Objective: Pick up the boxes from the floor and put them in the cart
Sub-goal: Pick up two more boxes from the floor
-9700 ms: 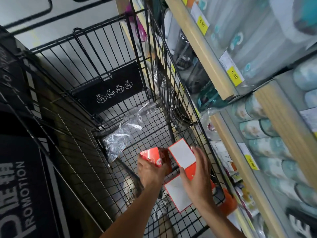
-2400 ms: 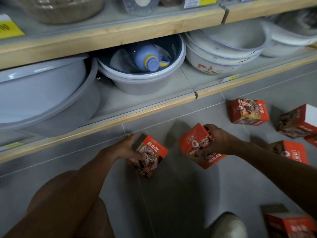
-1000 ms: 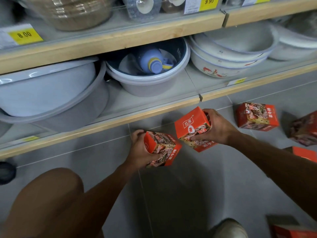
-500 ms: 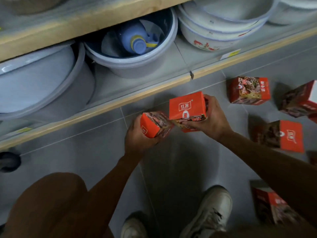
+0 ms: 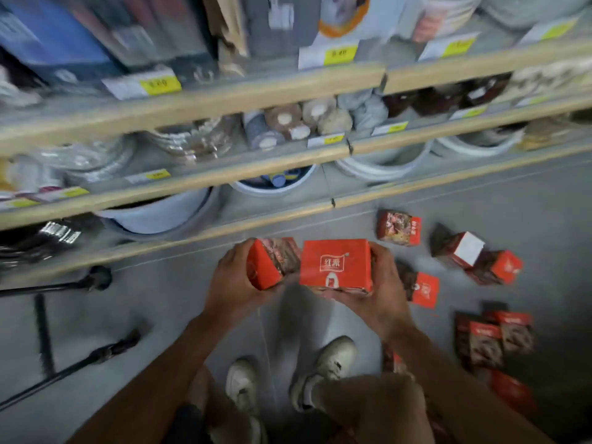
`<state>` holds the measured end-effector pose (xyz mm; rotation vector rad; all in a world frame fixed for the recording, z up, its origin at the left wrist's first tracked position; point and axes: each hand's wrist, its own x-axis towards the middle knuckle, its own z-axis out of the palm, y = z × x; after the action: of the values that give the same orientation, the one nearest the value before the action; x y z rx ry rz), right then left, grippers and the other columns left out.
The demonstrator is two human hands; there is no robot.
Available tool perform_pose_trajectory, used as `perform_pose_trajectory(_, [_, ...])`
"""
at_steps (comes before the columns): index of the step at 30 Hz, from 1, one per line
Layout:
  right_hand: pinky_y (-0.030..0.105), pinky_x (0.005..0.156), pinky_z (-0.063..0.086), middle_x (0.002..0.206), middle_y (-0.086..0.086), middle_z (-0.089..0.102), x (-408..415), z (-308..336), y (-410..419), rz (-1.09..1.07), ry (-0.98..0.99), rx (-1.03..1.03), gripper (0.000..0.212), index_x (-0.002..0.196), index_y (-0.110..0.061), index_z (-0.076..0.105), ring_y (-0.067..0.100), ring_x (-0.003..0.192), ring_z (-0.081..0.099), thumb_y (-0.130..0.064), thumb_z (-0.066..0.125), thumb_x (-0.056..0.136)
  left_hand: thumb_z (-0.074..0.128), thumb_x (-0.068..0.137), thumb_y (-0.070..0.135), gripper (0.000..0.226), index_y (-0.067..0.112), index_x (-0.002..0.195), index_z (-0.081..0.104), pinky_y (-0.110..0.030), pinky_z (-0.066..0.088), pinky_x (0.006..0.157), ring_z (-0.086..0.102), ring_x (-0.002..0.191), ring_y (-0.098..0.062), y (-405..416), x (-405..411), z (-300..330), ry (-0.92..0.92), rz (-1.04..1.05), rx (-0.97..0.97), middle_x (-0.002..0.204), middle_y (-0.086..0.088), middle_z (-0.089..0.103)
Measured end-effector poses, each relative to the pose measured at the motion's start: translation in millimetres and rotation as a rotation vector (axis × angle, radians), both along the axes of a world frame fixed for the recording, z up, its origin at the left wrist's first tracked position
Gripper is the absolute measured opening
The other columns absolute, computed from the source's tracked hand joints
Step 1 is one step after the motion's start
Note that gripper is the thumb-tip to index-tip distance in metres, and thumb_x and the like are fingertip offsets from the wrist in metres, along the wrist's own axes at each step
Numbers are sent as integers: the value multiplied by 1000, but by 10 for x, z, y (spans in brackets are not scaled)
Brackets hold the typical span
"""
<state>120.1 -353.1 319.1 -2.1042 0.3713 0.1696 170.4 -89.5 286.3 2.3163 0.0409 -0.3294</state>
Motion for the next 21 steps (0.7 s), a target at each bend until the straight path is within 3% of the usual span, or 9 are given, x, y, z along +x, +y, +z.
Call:
perform_pose_trajectory(3, [9, 86, 42, 123, -13, 57, 16, 1011, 146, -9, -50, -6, 101, 126, -38, 44, -2, 107, 59, -71, 92, 44, 86, 48, 72, 89, 37, 123, 51, -30, 50, 93, 60, 105, -7, 115, 56, 1121, -33, 24, -46, 117, 16, 61])
perform_pose_trajectory(5, [4, 86, 41, 121, -12, 57, 16, 1651, 265, -27, -89, 11, 100, 123, -41, 42, -8, 106, 58, -70, 92, 42, 89, 49, 67, 90, 33, 124, 52, -26, 47, 91, 60, 107, -14, 191, 135, 1870, -64, 2, -37, 118, 9, 62])
perform_pose_trajectory(6, [11, 90, 46, 121, -11, 57, 18, 1974, 328, -40, -106, 20, 99, 122, -42, 42, -7, 106, 58, -69, 93, 41, 88, 48, 68, 97, 29, 129, 51, -25, 45, 92, 59, 110, -17, 226, 172, 2258, -65, -10, -13, 122, 4, 62])
perform_pose_trajectory(8, [37, 95, 54, 122, -9, 58, 52, 2503, 430, -80, -142, 43, 102, 124, -40, 45, 7, 110, 62, -63, 98, 40, 77, 46, 79, 106, 26, 134, 47, -30, 47, 93, 59, 112, -22, 321, 265, 2909, -97, -29, 14, 126, -1, 61])
perform_pose_trajectory(10, [48, 94, 55, 124, -9, 60, 71, 2971, 527, -102, -175, 83, 109, 128, -40, 46, 13, 112, 64, -58, 101, 36, 71, 46, 81, 106, 32, 135, 41, -36, 51, 92, 60, 110, -22, 472, 304, 3472, -140, -31, 1, 126, 0, 61])
perform_pose_trajectory(15, [49, 93, 57, 129, -8, 60, 77, 3863, 795, -83, -285, 192, 114, 132, -46, 42, 15, 115, 66, -56, 103, 35, 71, 49, 81, 103, 27, 133, 44, -35, 50, 89, 58, 107, -17, 868, 208, 4408, -295, -7, -20, 123, 3, 59])
perform_pose_trajectory(18, [52, 96, 56, 133, -7, 60, 68, 4196, 948, -35, -343, 267, 121, 140, -38, 39, 15, 118, 65, -52, 103, 39, 75, 50, 79, 102, 29, 134, 44, -34, 50, 87, 58, 104, -15, 1077, 121, 4665, -351, 7, -18, 121, 7, 57])
perform_pose_trajectory(21, [48, 97, 57, 130, -8, 61, 40, 4367, 1086, 52, -381, 309, 114, 137, -38, 42, 14, 118, 65, -43, 104, 42, 79, 49, 79, 102, 32, 133, 45, -35, 52, 86, 59, 104, -13, 1230, 16, 4813, -388, 55, -23, 123, 9, 59])
